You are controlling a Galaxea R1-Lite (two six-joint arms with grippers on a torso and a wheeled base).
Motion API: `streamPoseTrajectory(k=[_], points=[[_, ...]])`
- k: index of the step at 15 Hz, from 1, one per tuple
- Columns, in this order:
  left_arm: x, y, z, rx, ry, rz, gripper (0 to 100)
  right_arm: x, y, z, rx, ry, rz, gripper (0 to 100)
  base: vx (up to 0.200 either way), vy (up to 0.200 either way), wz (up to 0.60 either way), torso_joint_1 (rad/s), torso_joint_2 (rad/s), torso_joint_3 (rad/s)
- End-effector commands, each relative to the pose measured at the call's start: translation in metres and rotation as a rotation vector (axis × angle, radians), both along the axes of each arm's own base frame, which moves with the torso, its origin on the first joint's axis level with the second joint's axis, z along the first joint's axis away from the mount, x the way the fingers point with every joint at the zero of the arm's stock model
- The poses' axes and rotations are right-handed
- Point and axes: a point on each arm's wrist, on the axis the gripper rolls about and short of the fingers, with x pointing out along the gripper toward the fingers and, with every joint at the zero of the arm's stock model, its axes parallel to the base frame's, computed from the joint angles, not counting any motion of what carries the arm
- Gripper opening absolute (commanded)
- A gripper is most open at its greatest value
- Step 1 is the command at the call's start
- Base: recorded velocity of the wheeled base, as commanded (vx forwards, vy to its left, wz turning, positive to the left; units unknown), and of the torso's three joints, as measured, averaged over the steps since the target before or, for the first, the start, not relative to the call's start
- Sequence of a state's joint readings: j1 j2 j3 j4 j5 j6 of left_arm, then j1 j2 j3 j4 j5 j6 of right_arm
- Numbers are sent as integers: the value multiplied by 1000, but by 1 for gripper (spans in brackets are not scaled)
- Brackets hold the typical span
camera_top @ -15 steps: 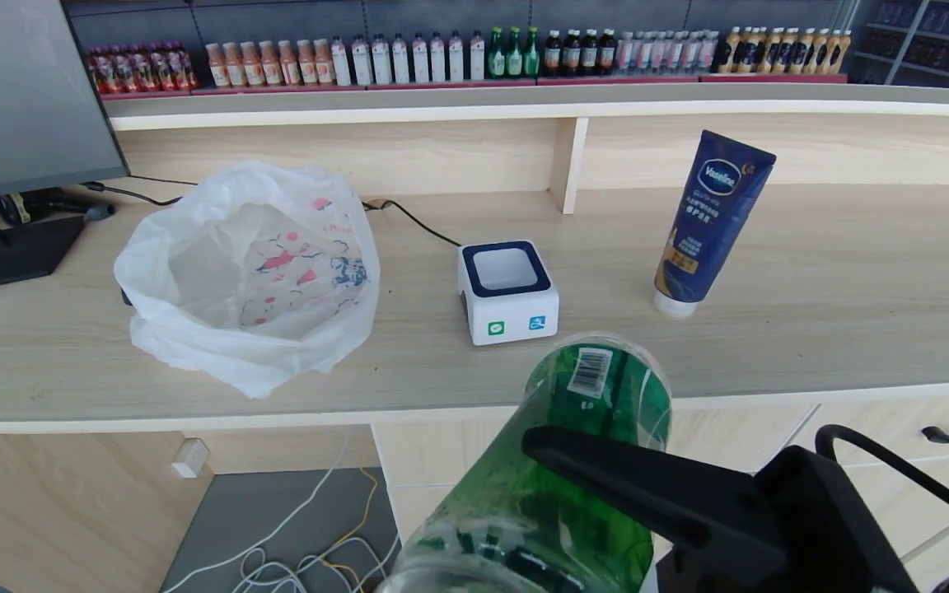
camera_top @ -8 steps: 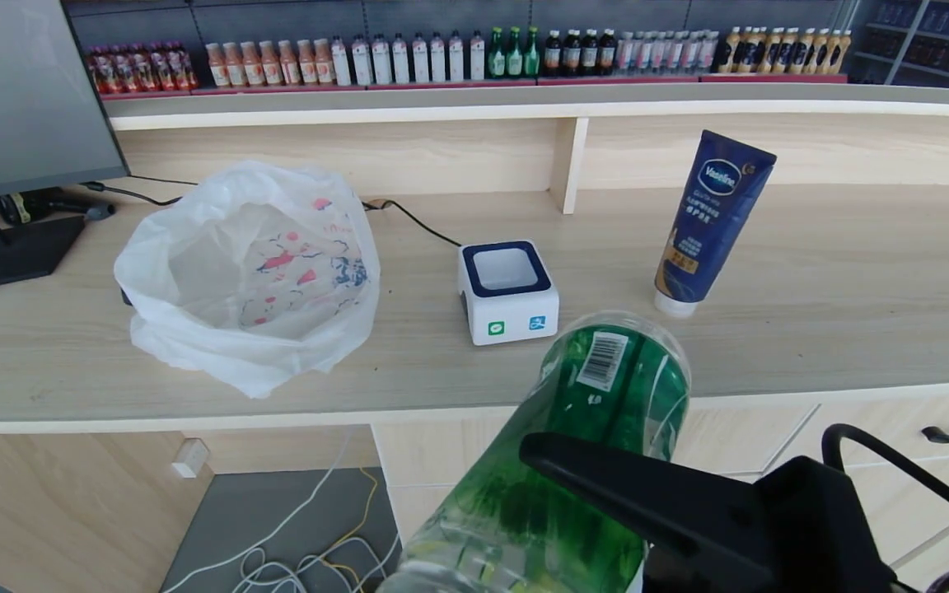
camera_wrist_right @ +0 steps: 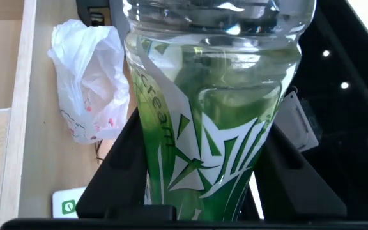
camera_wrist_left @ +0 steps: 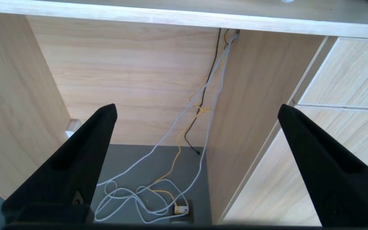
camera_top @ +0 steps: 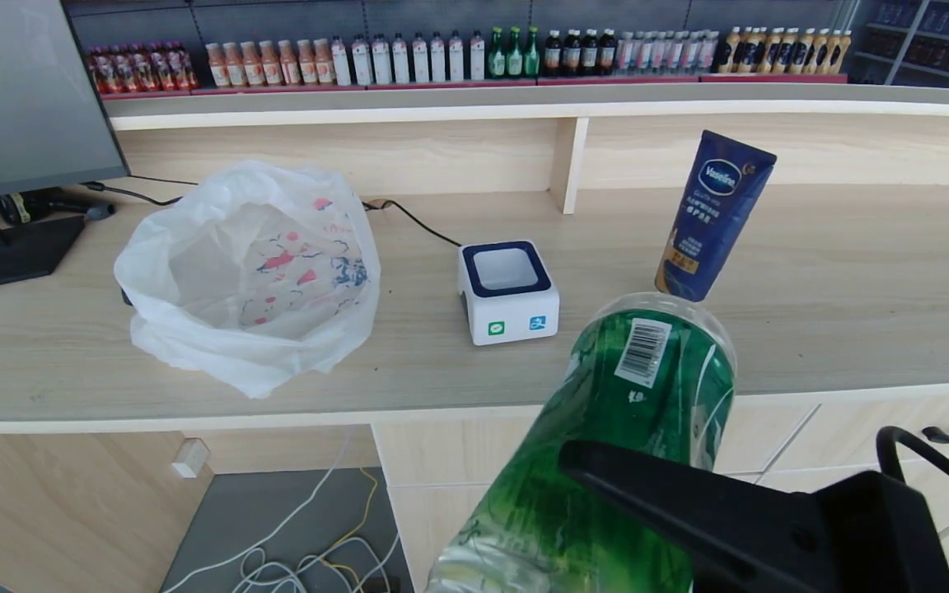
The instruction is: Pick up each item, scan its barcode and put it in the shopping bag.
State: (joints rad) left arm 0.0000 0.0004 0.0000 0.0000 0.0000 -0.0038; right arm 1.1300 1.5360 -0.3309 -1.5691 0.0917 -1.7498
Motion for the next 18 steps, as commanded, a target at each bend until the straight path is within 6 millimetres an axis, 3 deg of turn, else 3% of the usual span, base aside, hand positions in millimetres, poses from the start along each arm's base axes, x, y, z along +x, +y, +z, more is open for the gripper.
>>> streamPoseTrajectory(k=[1,18], points=[[0,0,0,-1,0,0,100,-4,-9,7,24,-31,-8,0,0,0,0,0,0,0],[0,0,0,-1,0,-2,100,-2,-24,1,21,18,-31,0,0,0,0,0,0,0]])
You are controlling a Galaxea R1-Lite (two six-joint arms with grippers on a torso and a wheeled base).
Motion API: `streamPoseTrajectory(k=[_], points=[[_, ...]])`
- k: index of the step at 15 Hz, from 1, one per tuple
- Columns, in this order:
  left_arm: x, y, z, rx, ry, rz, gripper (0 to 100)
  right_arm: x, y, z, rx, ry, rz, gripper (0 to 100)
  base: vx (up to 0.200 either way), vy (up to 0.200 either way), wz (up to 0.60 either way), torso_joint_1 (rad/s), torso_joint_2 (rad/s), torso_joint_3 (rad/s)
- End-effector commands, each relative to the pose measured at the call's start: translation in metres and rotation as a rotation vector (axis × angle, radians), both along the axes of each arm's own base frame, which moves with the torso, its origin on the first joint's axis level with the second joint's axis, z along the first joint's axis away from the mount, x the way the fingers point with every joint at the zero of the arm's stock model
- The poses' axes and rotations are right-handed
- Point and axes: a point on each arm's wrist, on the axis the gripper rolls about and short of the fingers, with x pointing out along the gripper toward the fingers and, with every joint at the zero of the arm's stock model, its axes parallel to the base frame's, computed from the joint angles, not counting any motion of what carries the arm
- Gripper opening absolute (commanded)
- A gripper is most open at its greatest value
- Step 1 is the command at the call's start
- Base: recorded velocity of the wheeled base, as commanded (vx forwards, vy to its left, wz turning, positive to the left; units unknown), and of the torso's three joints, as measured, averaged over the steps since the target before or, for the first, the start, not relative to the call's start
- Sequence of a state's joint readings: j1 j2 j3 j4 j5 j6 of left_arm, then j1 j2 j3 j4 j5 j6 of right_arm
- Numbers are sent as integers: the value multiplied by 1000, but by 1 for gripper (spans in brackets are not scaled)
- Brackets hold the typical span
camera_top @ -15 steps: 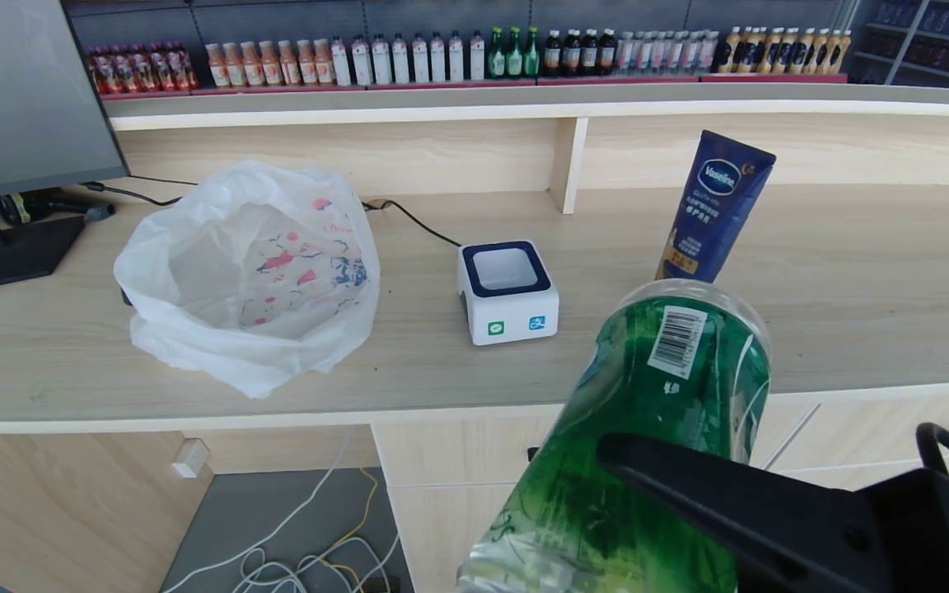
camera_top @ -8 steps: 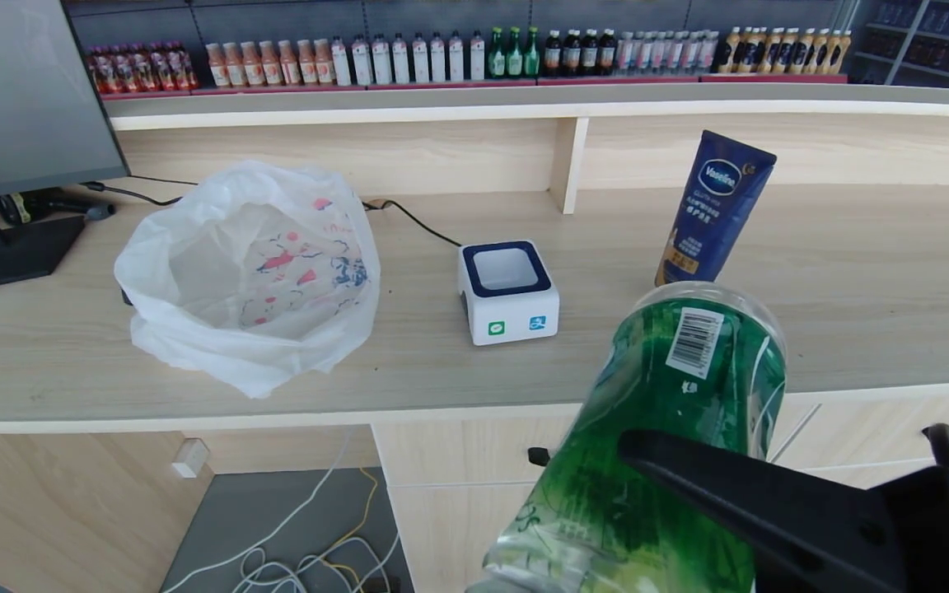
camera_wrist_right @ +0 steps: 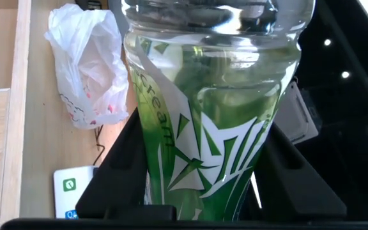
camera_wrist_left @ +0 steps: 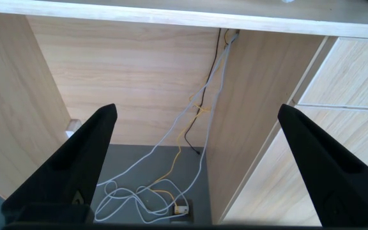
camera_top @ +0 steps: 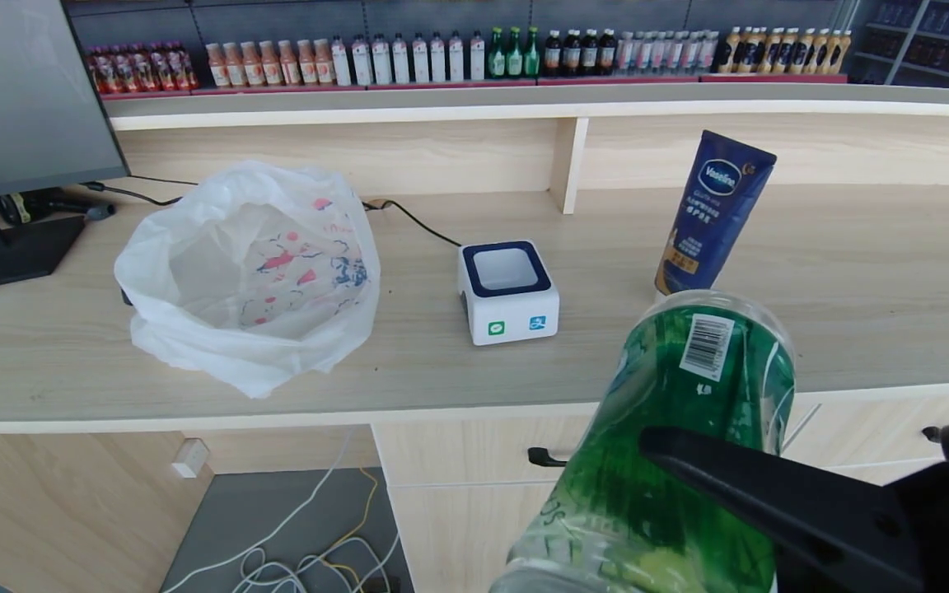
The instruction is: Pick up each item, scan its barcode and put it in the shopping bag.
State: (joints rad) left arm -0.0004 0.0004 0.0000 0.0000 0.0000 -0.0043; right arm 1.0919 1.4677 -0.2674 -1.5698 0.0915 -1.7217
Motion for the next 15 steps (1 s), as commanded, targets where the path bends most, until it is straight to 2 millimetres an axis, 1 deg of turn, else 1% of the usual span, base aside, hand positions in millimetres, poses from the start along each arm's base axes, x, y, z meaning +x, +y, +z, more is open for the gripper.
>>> streamPoseTrajectory(k=[1,4,5,6,9,11,13,14,15], points=[[0,0,0,0,0,0,100,-1,-5,0,13,29,4,0,0,0,0,0,0,0],[0,0,0,0,0,0,100,13,-12,3,88,153,-18,0,0,0,0,0,0,0],[0,0,0,0,0,0,100,14,-12,3,95,168,-16,0,0,0,0,0,0,0],[0,0,0,1,0,0,100,15,-13,-1,92,204,-12,0,0,0,0,0,0,0],[0,0,0,0,0,0,100,21,-9,-11,146,425,46,0,0,0,0,0,0,0],[0,0,0,0,0,-1,100,28,-2,-15,188,558,81,0,0,0,0,0,0,0],[0,0,0,0,0,0,100,35,2,-8,256,622,116,0,0,0,0,0,0,0],[0,0,0,0,0,0,100,36,3,-10,255,645,118,0,0,0,0,0,0,0],[0,0,0,0,0,0,100,39,7,-16,257,705,127,0,0,0,0,0,0,0]])
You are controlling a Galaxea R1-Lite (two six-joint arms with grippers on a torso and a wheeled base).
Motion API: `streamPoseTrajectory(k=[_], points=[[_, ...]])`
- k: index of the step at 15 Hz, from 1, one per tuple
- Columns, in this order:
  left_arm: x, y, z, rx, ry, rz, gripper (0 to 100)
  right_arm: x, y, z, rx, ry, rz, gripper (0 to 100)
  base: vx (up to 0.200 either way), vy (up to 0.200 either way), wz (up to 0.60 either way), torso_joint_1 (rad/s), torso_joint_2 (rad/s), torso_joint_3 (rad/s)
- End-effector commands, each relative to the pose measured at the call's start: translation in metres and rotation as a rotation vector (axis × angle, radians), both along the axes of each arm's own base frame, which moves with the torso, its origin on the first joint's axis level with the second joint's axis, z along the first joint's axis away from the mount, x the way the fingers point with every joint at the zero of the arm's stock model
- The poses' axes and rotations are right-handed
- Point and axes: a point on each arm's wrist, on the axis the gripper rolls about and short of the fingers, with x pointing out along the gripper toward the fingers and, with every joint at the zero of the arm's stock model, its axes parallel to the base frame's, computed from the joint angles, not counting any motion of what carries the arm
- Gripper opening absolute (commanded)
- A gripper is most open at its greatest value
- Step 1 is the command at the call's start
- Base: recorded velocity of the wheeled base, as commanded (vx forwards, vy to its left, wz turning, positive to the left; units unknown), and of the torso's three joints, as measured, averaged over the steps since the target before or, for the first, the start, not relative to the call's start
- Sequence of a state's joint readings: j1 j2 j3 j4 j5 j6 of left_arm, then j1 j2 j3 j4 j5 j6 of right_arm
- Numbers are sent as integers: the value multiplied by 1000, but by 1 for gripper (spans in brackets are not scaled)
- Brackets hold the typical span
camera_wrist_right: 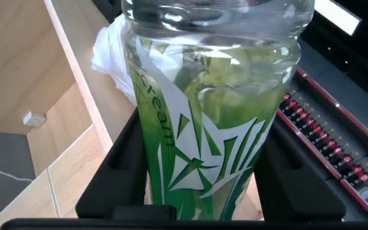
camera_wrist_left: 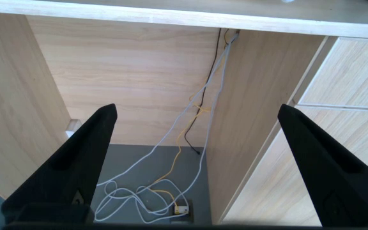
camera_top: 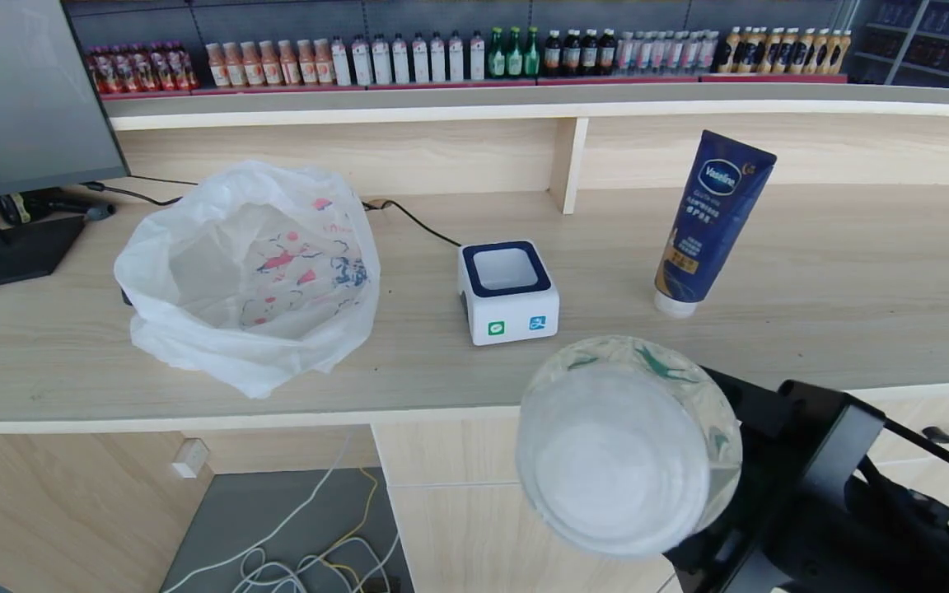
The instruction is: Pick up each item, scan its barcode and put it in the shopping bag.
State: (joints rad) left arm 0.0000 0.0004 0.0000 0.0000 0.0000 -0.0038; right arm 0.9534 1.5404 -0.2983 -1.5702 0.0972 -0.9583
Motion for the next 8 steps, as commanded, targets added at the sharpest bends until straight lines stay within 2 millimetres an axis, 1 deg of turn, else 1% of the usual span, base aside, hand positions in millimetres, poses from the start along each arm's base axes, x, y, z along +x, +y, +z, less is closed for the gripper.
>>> streamPoseTrajectory(k=[1,2,4,6,8], points=[[0,0,0,-1,0,0,100,5,7,-8,6,81,22,0,0,0,0,0,0,0],[0,0,0,-1,0,0,100,6,8,-8,20,106,28,0,0,0,0,0,0,0],[0,0,0,-1,0,0,100,18,12,0,84,138,13,0,0,0,0,0,0,0],[0,0,0,-1,0,0,100,25,12,10,172,187,-13,0,0,0,0,0,0,0],[0,0,0,-1,0,0,100,33,20,19,271,248,-25,0,0,0,0,0,0,0]])
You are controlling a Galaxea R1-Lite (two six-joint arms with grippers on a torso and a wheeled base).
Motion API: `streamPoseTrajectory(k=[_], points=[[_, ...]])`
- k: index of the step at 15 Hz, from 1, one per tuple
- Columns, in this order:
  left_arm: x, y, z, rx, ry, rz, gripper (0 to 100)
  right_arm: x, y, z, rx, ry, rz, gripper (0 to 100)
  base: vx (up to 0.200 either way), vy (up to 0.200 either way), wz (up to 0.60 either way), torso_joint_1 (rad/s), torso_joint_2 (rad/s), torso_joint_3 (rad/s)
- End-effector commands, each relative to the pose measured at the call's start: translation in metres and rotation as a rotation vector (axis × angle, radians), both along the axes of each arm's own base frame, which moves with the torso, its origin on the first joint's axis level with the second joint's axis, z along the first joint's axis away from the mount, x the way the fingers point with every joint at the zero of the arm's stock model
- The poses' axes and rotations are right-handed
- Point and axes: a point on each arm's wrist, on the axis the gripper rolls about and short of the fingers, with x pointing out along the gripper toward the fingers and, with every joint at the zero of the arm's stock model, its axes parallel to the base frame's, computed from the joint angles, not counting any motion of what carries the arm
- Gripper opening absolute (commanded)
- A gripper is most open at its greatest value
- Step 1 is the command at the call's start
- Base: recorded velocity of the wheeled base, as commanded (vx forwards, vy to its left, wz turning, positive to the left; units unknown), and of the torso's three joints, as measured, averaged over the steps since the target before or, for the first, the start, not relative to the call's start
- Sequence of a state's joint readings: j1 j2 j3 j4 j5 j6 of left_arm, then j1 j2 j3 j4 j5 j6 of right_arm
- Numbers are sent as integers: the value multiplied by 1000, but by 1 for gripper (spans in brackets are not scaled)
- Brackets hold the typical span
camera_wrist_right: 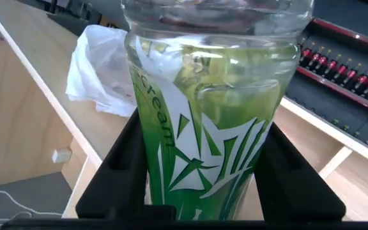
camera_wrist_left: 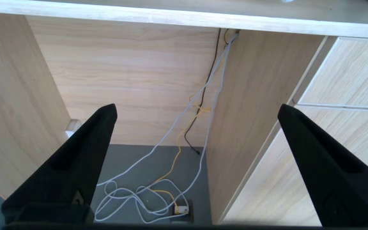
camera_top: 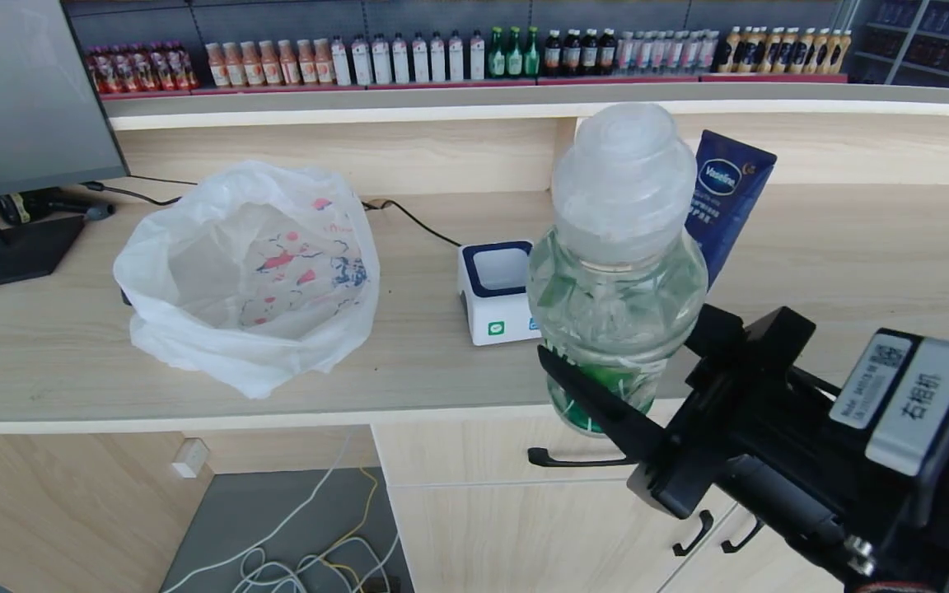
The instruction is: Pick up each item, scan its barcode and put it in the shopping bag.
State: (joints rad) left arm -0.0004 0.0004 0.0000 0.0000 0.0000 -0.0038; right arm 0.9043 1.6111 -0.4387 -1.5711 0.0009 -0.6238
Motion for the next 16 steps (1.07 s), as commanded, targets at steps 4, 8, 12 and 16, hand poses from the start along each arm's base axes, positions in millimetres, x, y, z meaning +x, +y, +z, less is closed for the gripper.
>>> streamPoseTrajectory(k=[4,8,12,16], points=[[0,0,0,-1,0,-1,100,18,5,13,173,114,9,0,0,0,0,0,0,0],[0,0,0,-1,0,0,100,27,5,18,405,286,-76,0,0,0,0,0,0,0],[0,0,0,-1,0,0,100,42,1,12,538,401,-96,0,0,0,0,0,0,0],[0,0,0,1,0,-1,100,61,-16,10,562,407,-115,0,0,0,0,0,0,0]])
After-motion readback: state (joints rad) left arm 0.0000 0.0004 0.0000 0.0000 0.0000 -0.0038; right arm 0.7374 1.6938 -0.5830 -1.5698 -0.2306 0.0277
